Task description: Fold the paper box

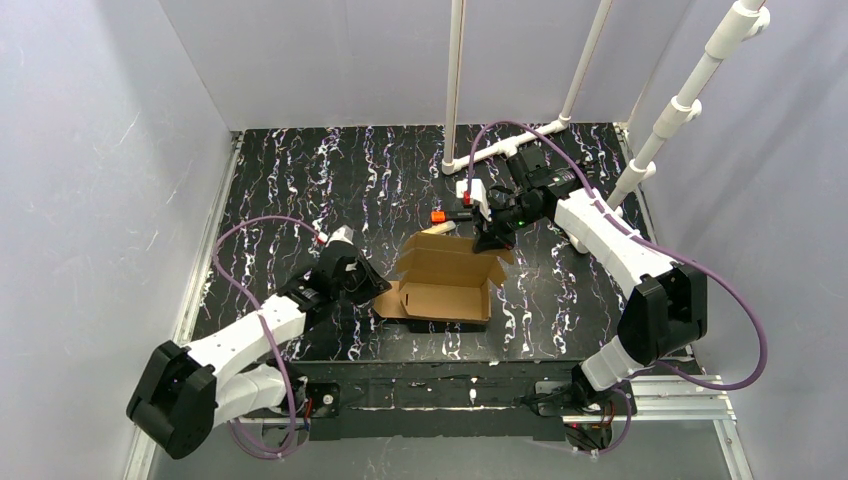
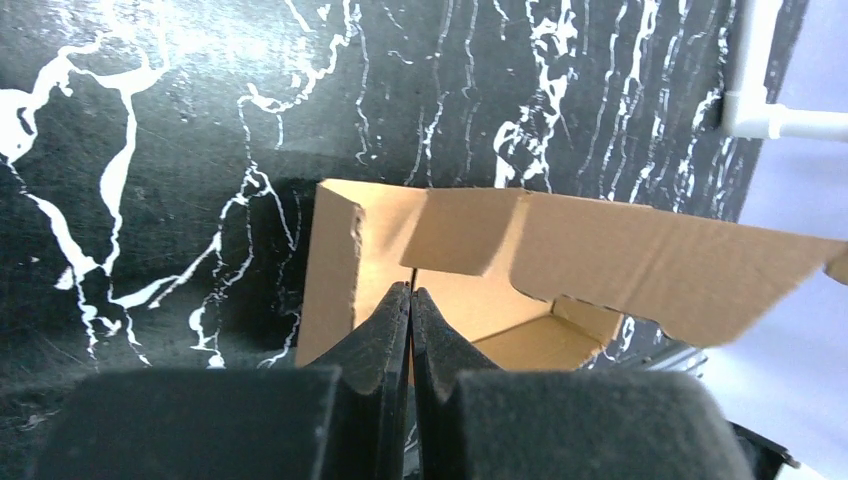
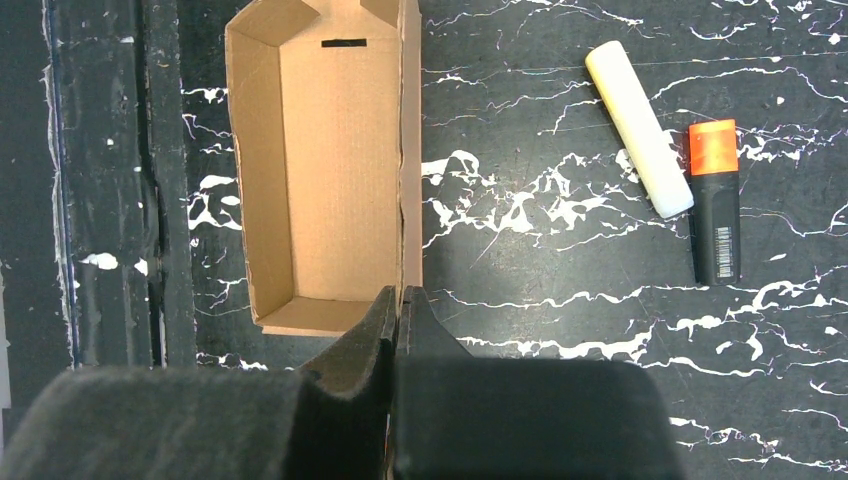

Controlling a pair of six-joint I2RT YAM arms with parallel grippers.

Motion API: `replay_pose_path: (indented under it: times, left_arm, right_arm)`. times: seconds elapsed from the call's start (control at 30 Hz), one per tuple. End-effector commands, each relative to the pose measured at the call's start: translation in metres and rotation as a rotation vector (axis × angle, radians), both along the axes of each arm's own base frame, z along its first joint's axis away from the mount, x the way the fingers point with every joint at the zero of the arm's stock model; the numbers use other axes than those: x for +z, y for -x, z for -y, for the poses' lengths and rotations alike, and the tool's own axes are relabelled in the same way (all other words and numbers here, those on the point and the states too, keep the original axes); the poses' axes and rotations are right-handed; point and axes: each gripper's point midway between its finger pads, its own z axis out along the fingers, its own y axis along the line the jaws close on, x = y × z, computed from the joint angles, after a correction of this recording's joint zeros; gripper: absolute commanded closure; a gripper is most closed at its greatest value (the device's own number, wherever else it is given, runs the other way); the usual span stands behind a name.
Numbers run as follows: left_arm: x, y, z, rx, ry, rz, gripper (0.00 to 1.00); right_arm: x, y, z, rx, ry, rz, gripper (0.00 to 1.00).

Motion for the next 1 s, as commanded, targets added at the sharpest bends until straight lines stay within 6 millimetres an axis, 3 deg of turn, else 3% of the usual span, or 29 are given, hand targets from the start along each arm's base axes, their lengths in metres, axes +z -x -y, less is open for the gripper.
replay_pose_path:
  times: [0.0,0.33,0.53,0.63,0.87,0.97]
  left_arm:
    - [0.006,-0.018,-0.008,0.053,-0.053,0.038,1.00]
    - [0.000,-0.036,0.013,0.002,-0.037,0.038,1.00]
    - [-0.007,-0.030,0.035,-0.104,0.025,-0.001,1.00]
    - [-0.003,-0.027,0.036,-0.131,0.037,0.021,1.00]
    - [0.023,-0.006,0.012,-0.130,0.085,0.109,1.00]
    - [0.016,0.008,-0.018,-0.080,-0.012,0.077,1.00]
  right_arm:
    - [0.014,0.006,-0.004,0.021,-0.046,0.020,0.99]
    - [0.012,0.009,-0.005,0.036,-0.055,0.007,0.99]
    - [0.009,0.009,-0.006,0.036,-0.055,-0.003,0.99]
    - [0.007,0.005,-0.005,0.019,-0.043,0.005,0.99]
    - [0.004,0.003,-0.001,-0.005,-0.026,0.016,0.99]
    - [0.005,0.004,0.000,-0.003,-0.030,0.021,0.99]
